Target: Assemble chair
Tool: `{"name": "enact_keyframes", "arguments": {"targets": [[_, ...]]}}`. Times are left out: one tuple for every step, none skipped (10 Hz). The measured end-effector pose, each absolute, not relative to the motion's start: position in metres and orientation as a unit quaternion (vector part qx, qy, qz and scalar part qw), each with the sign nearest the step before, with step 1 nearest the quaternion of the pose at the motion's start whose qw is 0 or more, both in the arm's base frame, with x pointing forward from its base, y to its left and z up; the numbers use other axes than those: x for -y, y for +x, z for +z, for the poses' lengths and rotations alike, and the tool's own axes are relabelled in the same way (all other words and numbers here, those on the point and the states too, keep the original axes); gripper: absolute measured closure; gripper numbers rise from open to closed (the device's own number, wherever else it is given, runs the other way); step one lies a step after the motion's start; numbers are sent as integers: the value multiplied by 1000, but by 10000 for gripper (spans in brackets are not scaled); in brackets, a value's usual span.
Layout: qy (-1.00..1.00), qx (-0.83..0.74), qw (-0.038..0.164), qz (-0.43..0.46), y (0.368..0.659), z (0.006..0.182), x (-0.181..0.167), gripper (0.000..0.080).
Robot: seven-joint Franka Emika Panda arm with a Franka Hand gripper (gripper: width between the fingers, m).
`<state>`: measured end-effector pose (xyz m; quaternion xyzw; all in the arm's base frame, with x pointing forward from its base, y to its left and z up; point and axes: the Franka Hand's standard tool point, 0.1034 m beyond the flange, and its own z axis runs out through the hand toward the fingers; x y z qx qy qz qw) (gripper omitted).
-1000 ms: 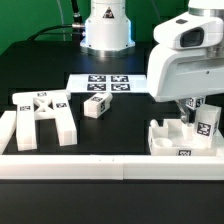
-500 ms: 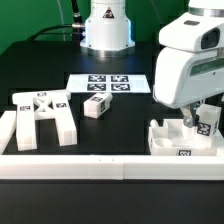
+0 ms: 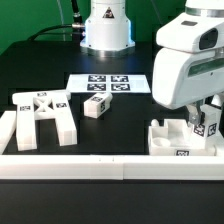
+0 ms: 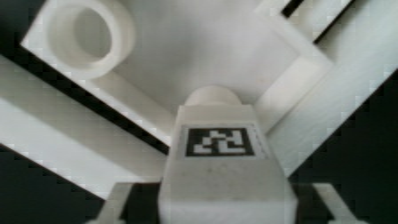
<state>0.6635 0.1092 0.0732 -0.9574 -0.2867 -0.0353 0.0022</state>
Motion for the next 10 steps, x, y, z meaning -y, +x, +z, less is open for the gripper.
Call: {"name": "enact_keyframes", "arguments": {"targets": [[-959, 280, 3, -35, 663, 73, -109, 510], [-977, 212, 7, -35, 663, 73, -110, 510], [-987, 157, 9, -34, 663, 73, -111, 510], [-993, 114, 8, -33, 662, 73, -113, 510], [-998, 51, 10, -32, 662, 73, -113, 510], [-999, -2, 13, -32, 663, 73, -113, 510], [-998, -49, 17, -31, 663, 73, -113, 509], [-995, -98, 21, -30, 663, 73, -113, 509], [-990, -133, 24, -29, 663, 73, -112, 509], [-986, -163, 25, -28, 663, 73, -113, 509]]}}
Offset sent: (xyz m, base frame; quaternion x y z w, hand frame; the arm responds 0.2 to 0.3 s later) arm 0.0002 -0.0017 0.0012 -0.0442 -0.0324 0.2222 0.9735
